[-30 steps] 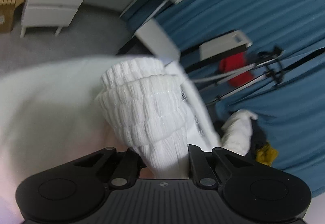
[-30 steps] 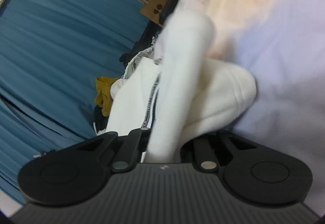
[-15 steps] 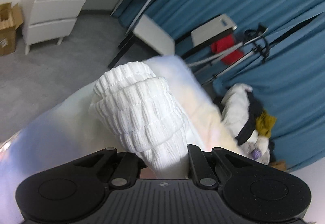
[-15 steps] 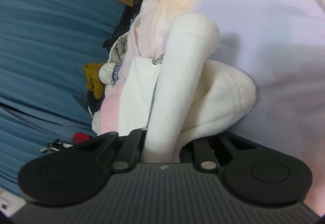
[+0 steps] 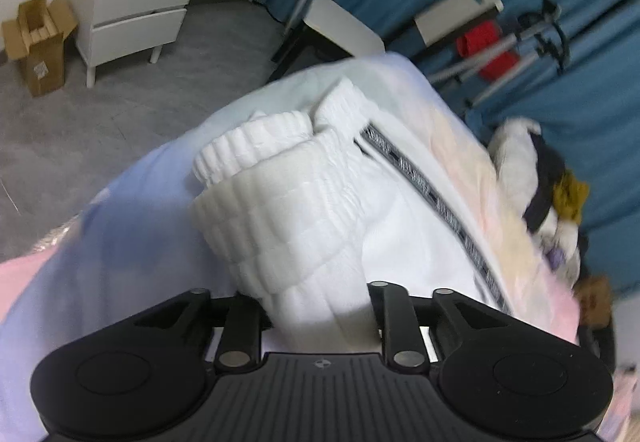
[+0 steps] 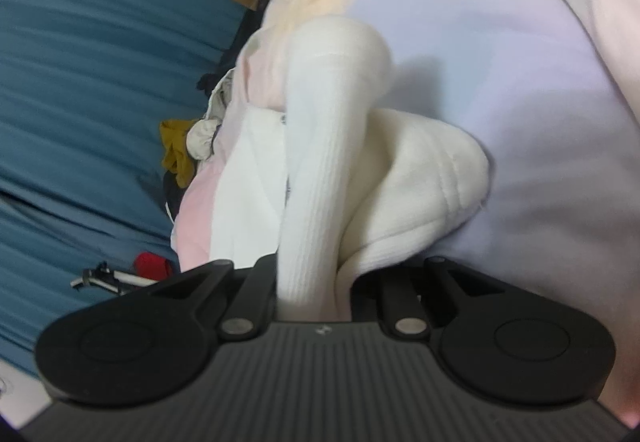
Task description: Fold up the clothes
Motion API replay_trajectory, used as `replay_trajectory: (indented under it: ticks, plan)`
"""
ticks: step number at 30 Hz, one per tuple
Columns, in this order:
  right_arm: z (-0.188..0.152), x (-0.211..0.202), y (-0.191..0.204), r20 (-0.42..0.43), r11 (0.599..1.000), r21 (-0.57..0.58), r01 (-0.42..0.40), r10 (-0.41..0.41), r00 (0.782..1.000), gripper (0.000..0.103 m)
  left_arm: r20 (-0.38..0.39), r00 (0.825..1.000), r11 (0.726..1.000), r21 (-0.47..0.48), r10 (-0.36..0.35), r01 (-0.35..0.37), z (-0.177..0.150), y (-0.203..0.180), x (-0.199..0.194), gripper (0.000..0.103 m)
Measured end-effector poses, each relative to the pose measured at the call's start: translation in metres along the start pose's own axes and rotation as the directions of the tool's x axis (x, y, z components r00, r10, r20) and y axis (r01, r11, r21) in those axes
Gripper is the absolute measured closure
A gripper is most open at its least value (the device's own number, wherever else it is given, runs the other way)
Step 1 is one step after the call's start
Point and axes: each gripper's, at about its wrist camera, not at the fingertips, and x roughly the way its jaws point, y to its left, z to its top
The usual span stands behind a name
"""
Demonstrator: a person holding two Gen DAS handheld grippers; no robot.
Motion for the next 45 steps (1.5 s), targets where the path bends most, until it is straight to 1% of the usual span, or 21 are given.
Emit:
replay_trajectory:
  ticks: [3,6,7,8,10,11,13,14,17,18,21,22,26,29,31,33,36,38,40,42,45]
  plan:
    - [0.0,-0.002,-0.003,-0.012,1.0,0.016,-0.018,0.019,1.0,0.089,-0.002,1.0,0.998,0.063,-0.002,0.002,-0.018,0.001,-0.021,0.072]
    - [0.005,-0.007,-0.002,-0.029,1.0,0.014,-0.028,0.028,0.999,0.088,0.0,1.0,0.991,0.132,0.007,-0.007,-0.035,-0.004,-0.043,0.065]
    - [0.007,-0.007,-0.001,-0.033,0.999,0.01,-0.03,0.031,0.999,0.088,0.009,1.0,0.988,0.154,0.004,-0.005,-0.041,-0.008,-0.05,0.054]
    - [0.008,-0.008,-0.001,-0.033,0.999,0.013,-0.035,0.035,0.999,0.087,0.017,1.0,0.984,0.176,0.0,-0.003,-0.047,-0.012,-0.057,0.039]
    - [0.009,-0.01,-0.001,-0.035,0.999,0.029,-0.042,0.043,0.998,0.087,0.049,0.999,0.971,0.24,-0.023,0.011,-0.056,-0.017,-0.071,0.029]
    - [0.01,-0.009,-0.001,-0.037,0.998,0.035,-0.043,0.044,0.998,0.087,0.064,0.998,0.963,0.268,-0.024,0.006,-0.059,-0.017,-0.076,0.029]
    - [0.01,-0.008,0.001,-0.041,0.999,0.035,-0.039,0.04,0.998,0.086,0.078,0.997,0.96,0.277,0.004,-0.026,-0.065,-0.02,-0.086,0.029]
    - [0.011,-0.01,0.001,-0.041,0.999,0.038,-0.033,0.035,0.999,0.086,0.088,0.996,0.958,0.285,0.003,-0.028,-0.068,-0.022,-0.091,0.028]
    - [0.012,-0.01,0.006,-0.032,0.999,0.041,-0.022,0.023,0.999,0.085,0.142,0.989,0.948,0.318,-0.036,-0.011,-0.078,-0.036,-0.106,0.024]
    - [0.012,-0.01,0.008,-0.024,0.999,0.034,-0.026,0.027,0.999,0.085,0.152,0.987,0.94,0.341,-0.051,-0.004,-0.078,-0.047,-0.105,0.024]
    - [0.012,-0.012,0.013,0.022,0.998,-0.028,-0.063,0.064,0.998,0.085,0.181,0.979,0.895,0.446,-0.097,0.006,-0.095,-0.085,-0.102,0.023]
    - [0.011,-0.011,0.016,0.037,0.996,-0.054,-0.065,0.067,0.997,0.085,0.186,0.977,0.878,0.478,-0.107,0.005,-0.104,-0.098,-0.097,0.023]
    - [0.011,-0.009,0.027,0.077,0.99,-0.119,-0.069,0.079,0.994,0.085,0.159,0.976,0.832,0.554,-0.15,0.037,-0.143,-0.149,-0.057,0.023]
    - [0.011,-0.006,0.033,0.096,0.989,-0.141,-0.049,0.063,0.993,0.086,0.151,0.975,0.782,0.622,-0.164,0.035,-0.177,-0.183,-0.02,0.023]
    - [0.011,-0.004,0.035,0.103,0.99,-0.138,-0.033,0.047,0.994,0.087,0.149,0.978,0.752,0.659,-0.149,0.015,-0.195,-0.201,0.004,0.023]
    - [0.012,-0.001,0.038,0.113,0.99,-0.142,-0.006,0.022,0.993,0.088,0.144,0.983,0.735,0.678,-0.115,-0.013,-0.21,-0.213,0.024,0.023]
    - [0.012,-0.001,0.035,0.119,0.987,-0.155,0.033,-0.014,0.993,0.088,0.108,0.992,0.718,0.695,-0.068,-0.027,-0.223,-0.215,0.05,0.023]
    - [0.012,-0.001,0.03,0.123,0.985,-0.162,0.055,-0.035,0.992,0.088,0.099,0.994,0.698,0.714,-0.038,-0.044,-0.231,-0.213,0.062,0.023]
    - [0.012,-0.001,0.026,0.127,0.984,-0.162,0.076,-0.055,0.99,0.088,0.097,0.995,0.684,0.728,-0.031,-0.049,-0.237,-0.206,0.064,0.023]
    - [0.012,-0.001,0.026,0.13,0.978,-0.187,0.087,-0.063,0.989,0.088,0.099,0.995,0.672,0.739,-0.027,-0.055,-0.239,-0.202,0.063,0.022]
    - [0.01,-0.003,0.033,0.146,0.965,-0.237,0.109,-0.075,0.986,0.088,0.092,0.995,0.67,0.741,-0.029,-0.049,-0.238,-0.2,0.067,0.022]
